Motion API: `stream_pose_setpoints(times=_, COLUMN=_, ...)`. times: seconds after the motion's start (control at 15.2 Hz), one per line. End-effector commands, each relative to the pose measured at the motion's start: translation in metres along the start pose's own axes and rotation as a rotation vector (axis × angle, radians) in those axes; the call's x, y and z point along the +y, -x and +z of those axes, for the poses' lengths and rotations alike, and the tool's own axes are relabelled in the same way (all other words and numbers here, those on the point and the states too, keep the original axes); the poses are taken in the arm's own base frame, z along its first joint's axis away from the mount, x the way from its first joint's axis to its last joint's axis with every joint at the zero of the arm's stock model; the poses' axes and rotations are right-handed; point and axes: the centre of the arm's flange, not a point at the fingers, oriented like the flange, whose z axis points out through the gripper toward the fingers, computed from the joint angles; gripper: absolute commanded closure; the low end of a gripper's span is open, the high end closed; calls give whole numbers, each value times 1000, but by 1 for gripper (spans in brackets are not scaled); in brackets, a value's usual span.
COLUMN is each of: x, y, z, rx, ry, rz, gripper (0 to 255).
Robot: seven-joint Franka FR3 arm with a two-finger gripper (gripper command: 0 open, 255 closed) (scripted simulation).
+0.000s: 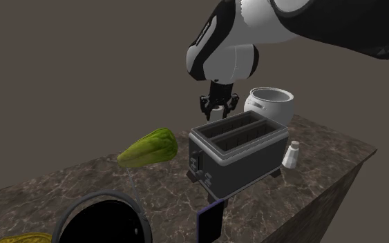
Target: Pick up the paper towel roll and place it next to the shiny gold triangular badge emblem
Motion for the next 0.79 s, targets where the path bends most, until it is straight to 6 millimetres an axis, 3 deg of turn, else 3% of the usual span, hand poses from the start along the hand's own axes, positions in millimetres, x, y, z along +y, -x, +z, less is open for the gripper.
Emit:
stream_pose_setpoints(times=0.0, x=0, y=-3, z=-9, rx=0, ry=0, rz=0, gripper=255)
stream_pose_setpoints(times=0.73, x=0, y=-16, z=-65, rx=0, ry=0, rz=0, gripper=255)
